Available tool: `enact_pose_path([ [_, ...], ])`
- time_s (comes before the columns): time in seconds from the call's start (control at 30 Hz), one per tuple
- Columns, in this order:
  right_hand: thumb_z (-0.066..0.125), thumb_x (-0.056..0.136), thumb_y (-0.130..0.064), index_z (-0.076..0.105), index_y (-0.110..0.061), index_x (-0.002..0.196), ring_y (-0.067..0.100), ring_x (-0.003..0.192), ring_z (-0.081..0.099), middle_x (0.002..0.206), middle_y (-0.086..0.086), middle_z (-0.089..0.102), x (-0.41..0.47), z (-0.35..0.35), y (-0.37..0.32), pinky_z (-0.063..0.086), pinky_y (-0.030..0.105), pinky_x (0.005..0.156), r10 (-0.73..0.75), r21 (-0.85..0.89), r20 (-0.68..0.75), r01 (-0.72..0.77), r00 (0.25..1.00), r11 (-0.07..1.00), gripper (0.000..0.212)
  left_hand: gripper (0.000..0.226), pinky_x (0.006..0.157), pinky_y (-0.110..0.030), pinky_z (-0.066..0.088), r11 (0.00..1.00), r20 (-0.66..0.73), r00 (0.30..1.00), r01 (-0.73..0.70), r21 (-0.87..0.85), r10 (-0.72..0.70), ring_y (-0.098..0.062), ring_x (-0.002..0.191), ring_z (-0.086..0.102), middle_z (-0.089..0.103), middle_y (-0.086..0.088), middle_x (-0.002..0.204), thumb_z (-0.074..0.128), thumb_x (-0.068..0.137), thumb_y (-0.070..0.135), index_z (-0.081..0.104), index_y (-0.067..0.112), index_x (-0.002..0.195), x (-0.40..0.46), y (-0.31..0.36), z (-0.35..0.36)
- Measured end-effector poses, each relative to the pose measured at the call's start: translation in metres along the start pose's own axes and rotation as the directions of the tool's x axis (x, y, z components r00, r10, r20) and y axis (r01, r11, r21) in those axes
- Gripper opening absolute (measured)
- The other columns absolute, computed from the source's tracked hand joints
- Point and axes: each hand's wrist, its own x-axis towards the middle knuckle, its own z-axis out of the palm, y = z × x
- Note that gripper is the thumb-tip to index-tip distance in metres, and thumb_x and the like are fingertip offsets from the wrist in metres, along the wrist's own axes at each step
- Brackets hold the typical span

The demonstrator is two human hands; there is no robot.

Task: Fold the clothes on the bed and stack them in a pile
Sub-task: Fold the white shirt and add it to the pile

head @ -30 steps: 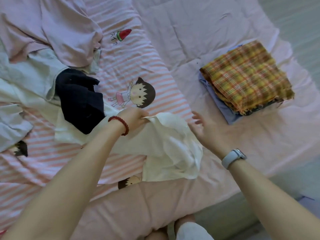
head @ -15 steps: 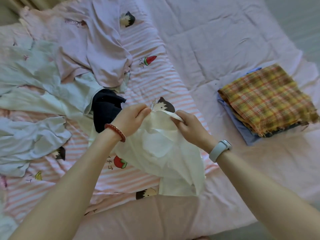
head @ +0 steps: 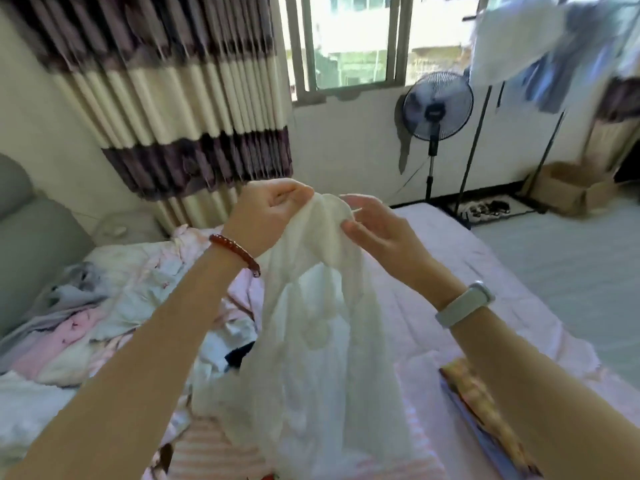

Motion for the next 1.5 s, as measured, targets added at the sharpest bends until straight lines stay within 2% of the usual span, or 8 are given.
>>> enact_pose_path([
  [0.1,0.060,0.088,-0.014,0.054,-0.022,0.113,0.026,0.095,0.064,0.101,0.006,0.066,0.026,0.008,-0.068,0.051,0.044,0.088,-0.078,0.064,0.025,0.076,0.997,0.995,0.026,0.012,0.065,-0.011,0.043,0.995,-0.083,0.995,-0.060,-0.086,0.053,0.006,0.062,0.056,0.061,0.012,0.069,0.062,0.086,0.010,0.064,0.019,0.078,0.012,0.039,-0.029],
  [0.27,0.060,0.089,-0.011,0.061,-0.010,0.087,0.008,0.067,0.054,0.074,-0.002,0.058,0.034,0.028,-0.120,0.048,0.024,0.069,-0.140,-0.015,0.028,0.141,0.990,0.990,0.002,0.024,0.053,-0.026,0.045,0.973,-0.154,0.979,-0.157,-0.168,0.131,-0.012,0.056,0.052,0.056,0.002,0.064,0.067,0.083,0.016,0.046,0.027,0.088,0.007,0.071,-0.064],
  [0.5,0.056,0.091,-0.009,0.053,-0.016,0.074,0.003,0.057,0.042,0.065,-0.006,0.047,0.023,0.031,-0.117,0.037,0.015,0.053,-0.152,-0.099,-0.084,0.143,0.985,0.985,0.018,0.026,0.076,-0.014,0.044,0.980,-0.274,0.961,-0.081,-0.180,0.030,-0.002,0.088,0.055,0.053,0.006,0.104,0.066,0.083,0.016,0.047,0.031,0.093,-0.047,0.015,-0.052],
  [0.7,0.056,0.091,-0.007,0.052,-0.018,0.075,0.010,0.059,0.042,0.065,-0.001,0.049,0.001,0.015,-0.106,0.037,0.016,0.053,-0.092,-0.188,-0.022,0.086,0.996,0.978,0.020,0.023,0.076,-0.008,0.044,0.928,0.272,0.954,0.207,-0.311,-0.122,0.013,0.090,0.058,0.064,0.016,0.101,0.062,0.086,0.014,0.057,0.031,0.101,-0.091,-0.039,-0.002],
  [0.83,0.056,0.090,-0.003,0.053,-0.020,0.080,0.012,0.060,0.048,0.064,0.000,0.055,-0.013,-0.008,-0.101,0.041,0.022,0.058,-0.074,-0.189,-0.145,0.046,0.987,0.981,0.020,0.016,0.055,-0.009,0.040,0.947,0.347,0.930,0.214,-0.238,-0.123,0.004,0.055,0.055,0.062,0.016,0.060,0.068,0.084,0.017,0.060,0.024,0.071,-0.082,-0.043,0.016],
  [1.0,0.052,0.093,-0.006,0.055,-0.027,0.110,0.024,0.069,0.052,0.078,0.030,0.054,-0.024,-0.055,-0.094,0.050,0.040,0.068,-0.074,-0.235,-0.397,-0.023,0.915,0.972,0.027,0.030,0.049,-0.017,0.032,0.982,0.228,0.974,0.059,-0.178,-0.017,-0.001,0.046,0.038,0.044,0.015,0.046,0.060,0.078,0.036,0.047,0.020,0.057,-0.050,-0.027,0.018],
  [1.2,0.049,0.093,-0.003,0.063,-0.015,0.117,0.001,0.083,0.055,0.099,-0.007,0.062,-0.014,-0.086,-0.102,0.042,0.004,0.075,-0.162,-0.410,-0.451,-0.042,0.878,0.911,0.030,0.018,0.053,-0.021,0.040,0.990,-0.051,0.993,-0.113,-0.088,0.108,-0.005,0.052,0.046,0.054,0.011,0.062,0.067,0.084,0.018,0.064,0.029,0.071,0.004,0.018,-0.001],
  [1.5,0.065,0.085,-0.013,0.061,-0.019,0.081,-0.009,0.062,0.052,0.073,-0.016,0.056,-0.011,-0.095,-0.136,0.035,0.001,0.057,-0.294,-0.572,-0.385,0.023,0.875,0.820,0.008,0.026,0.059,-0.009,0.038,0.926,-0.359,0.854,-0.349,0.144,0.377,-0.001,0.059,0.046,0.050,0.013,0.064,0.070,0.077,0.033,0.073,0.016,0.097,0.020,0.077,-0.035],
])
